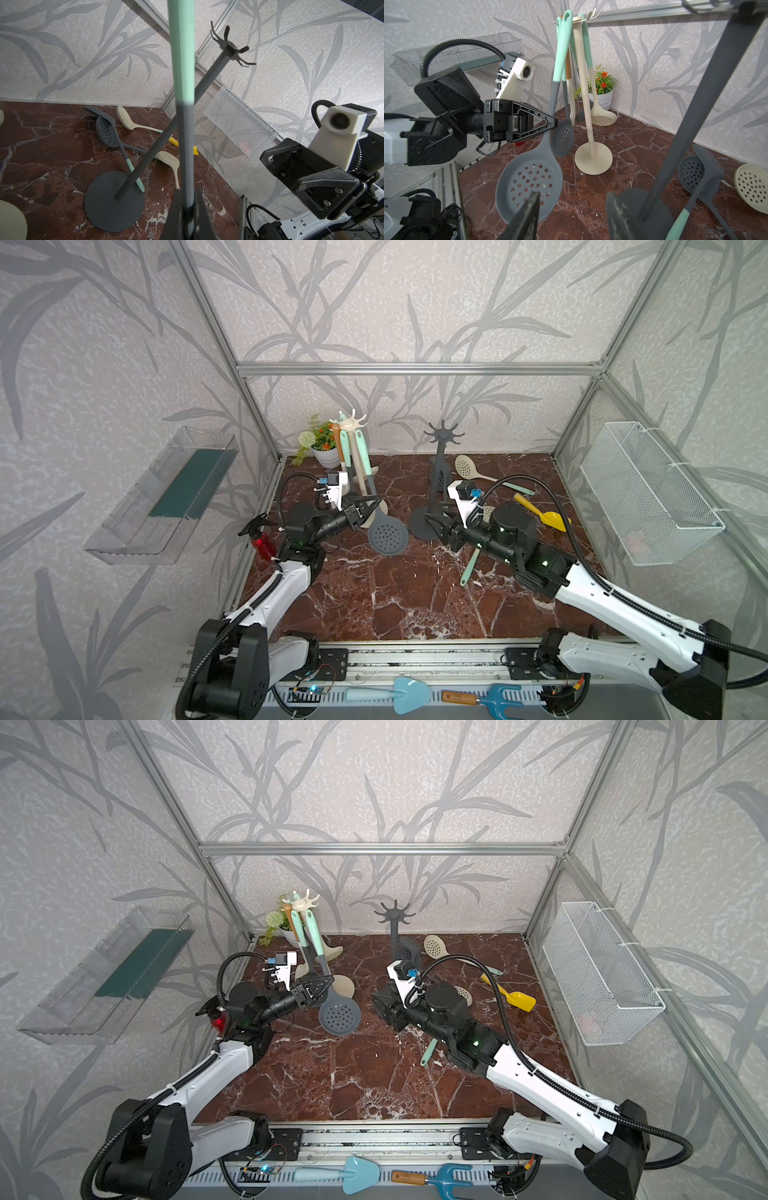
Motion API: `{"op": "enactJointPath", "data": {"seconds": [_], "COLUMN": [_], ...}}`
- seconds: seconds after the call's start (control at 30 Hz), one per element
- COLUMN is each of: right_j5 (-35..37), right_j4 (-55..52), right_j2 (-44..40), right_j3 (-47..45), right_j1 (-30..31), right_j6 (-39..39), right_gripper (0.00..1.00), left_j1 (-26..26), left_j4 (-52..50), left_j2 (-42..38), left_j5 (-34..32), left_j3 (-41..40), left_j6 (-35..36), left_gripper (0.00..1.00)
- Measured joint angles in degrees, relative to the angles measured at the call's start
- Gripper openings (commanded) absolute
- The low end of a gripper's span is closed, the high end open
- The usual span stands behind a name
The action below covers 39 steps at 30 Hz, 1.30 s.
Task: Hang the skimmer on the kitchen utensil rack
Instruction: Hang the skimmer on the rack.
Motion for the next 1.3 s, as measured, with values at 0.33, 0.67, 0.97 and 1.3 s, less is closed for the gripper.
{"op": "enactJointPath", "data": {"seconds": [0.33,0.67,0.97,1.3], "right_j5": [-0.42,-0.79,-0.63,2.19], "right_j4": [0.57,0.85,0.81,-2.71], "right_j2": [0.02,0.02,0.02,-0.68], "right_j3": [0.0,0.0,0.0,-2.27], "right_j1": [-0.76,-1.22,-1.44,-8.81], "right_j6": [0.04,0.26,0.85,8.11], "right_gripper": [0.52,0.53,0.53,0.54], "left_j1": [0.66,0.92,0.96,1.29], "left_j4": [0.15,-0.26,-1.92,-12.13], "left_j2": [0.59,1.4,1.38,-0.81], "left_j5": [-0.35,-1.92,-3.72,-9.09], "left_j3": [0.04,1.01,1.25,1.79], "left_j6": [0.35,-1.18,-0.98,-1.18], "left_gripper": [0.0,0.0,0.01,0.5]}}
